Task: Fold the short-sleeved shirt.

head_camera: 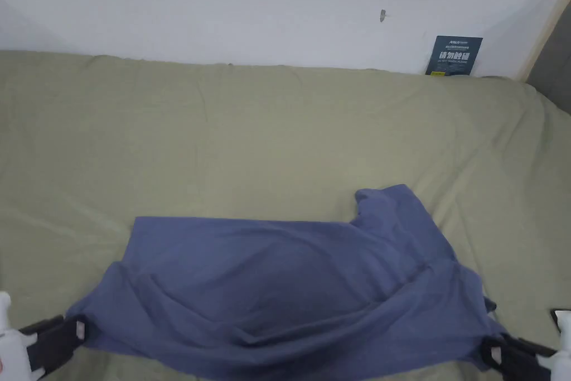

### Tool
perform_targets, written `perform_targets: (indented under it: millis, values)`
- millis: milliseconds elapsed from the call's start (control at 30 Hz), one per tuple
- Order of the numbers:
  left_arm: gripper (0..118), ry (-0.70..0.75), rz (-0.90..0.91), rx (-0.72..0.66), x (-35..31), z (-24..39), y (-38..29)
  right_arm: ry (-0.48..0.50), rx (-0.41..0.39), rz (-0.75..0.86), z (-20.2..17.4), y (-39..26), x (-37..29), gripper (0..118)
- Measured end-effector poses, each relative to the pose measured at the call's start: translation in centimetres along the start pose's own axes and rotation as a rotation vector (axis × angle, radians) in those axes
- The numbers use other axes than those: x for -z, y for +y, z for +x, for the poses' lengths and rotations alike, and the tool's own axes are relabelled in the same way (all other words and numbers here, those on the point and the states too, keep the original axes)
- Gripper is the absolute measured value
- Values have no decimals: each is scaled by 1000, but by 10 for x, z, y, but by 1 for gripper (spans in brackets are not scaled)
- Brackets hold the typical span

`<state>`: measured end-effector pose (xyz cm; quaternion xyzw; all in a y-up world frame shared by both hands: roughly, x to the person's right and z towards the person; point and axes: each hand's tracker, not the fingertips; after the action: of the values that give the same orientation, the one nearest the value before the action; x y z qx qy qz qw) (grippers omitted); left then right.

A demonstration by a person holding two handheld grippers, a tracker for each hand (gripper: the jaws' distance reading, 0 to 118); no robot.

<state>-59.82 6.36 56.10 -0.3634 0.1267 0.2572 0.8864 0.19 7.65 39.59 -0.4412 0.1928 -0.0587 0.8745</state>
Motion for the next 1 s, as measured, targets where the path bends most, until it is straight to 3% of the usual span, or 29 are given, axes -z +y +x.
perform_targets:
  millis: [133, 200, 233, 267, 300, 333, 533, 600, 633, 667, 700, 733, 767, 867, 933, 1000]
  values:
    - [7, 124, -63, 72, 20, -17, -40, -58, 73, -65, 16, -42, 23, 4]
    - [8, 134, -50, 127, 25, -17, -49, -81, 121, 12, 24, -54, 23, 11]
    - [20, 142, -48, 146, 22, -15, -51, -103, 108, 17, 22, -51, 22, 32]
    - [69, 154, 1, 189, 14, 0, -53, -167, 52, 26, 20, -41, 20, 80]
    - [103, 142, 51, 241, 3, 5, -52, -183, -4, 68, 16, -34, 14, 106]
    - [114, 125, 124, 275, -13, 12, -51, -180, -40, 118, 9, -29, 2, 114]
    - [113, -3, 605, 473, -131, 68, -53, -74, -153, 607, -65, -31, -104, 114]
    - [112, 27, 680, 483, -152, 84, -56, -49, -160, 632, -82, -34, -120, 109]
    - [107, 54, 713, 477, -158, 89, -58, 2, -164, 647, -85, -35, -124, 93]
    - [80, 61, 729, 484, -161, 96, -55, 48, -174, 678, -89, -38, -129, 42]
    - [38, 60, 731, 489, -162, 100, -54, 16, -192, 706, -94, -40, -127, 0]
    - [0, 69, 733, 490, -162, 104, -53, -48, -226, 724, -100, -42, -127, 0]
    - [0, 87, 727, 488, -158, 105, -49, -133, -260, 754, -104, -44, -127, 0]
    - [0, -41, 660, 472, -143, 101, -42, 7, -219, 679, -104, -36, -123, 0]
    - [0, 18, 645, 471, -128, 101, -32, -26, -230, 692, -106, -38, -118, 0]
    - [0, 43, 517, 468, -97, 100, -11, -24, -239, 667, -101, -35, -114, 0]
